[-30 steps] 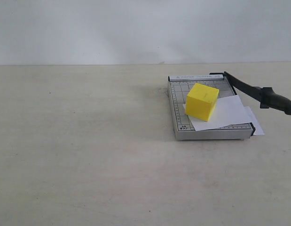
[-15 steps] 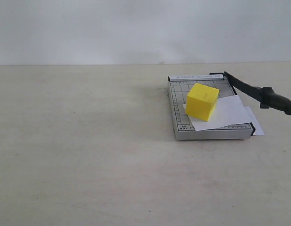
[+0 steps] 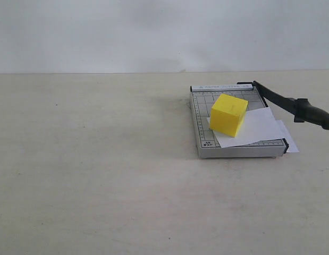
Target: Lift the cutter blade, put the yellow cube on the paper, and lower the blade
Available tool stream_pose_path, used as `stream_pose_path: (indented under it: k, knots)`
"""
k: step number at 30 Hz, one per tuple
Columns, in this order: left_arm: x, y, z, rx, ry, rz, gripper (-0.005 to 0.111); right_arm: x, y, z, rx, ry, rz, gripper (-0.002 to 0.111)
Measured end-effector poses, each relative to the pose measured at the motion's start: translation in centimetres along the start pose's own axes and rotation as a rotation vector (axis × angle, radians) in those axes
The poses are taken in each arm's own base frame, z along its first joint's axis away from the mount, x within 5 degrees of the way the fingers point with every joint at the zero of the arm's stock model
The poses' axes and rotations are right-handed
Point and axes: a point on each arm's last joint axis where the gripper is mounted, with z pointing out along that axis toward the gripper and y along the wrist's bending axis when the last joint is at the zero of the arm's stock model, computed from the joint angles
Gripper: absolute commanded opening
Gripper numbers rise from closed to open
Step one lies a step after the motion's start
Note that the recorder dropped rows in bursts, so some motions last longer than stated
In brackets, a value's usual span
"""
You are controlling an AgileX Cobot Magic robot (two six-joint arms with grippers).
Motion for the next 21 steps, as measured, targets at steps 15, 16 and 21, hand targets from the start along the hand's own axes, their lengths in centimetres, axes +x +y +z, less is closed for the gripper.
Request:
stream_pose_path:
  k: [15,16,21]
  knots:
    - [0.0,0.0,0.0,0.000,0.000,0.000,0.004,4.4,-1.7,1.8,0.175,-0.150,0.016,0.000]
    - [0.0,0.0,0.0,0.000,0.000,0.000,0.004,5.0,-1.7,1.8,0.180,-0.158,0.016,0.000]
    - [0.0,0.0,0.0,0.000,0.000,0.000,0.004,6.9,-1.4,1.1,0.175,-0.215,0.055,0.000]
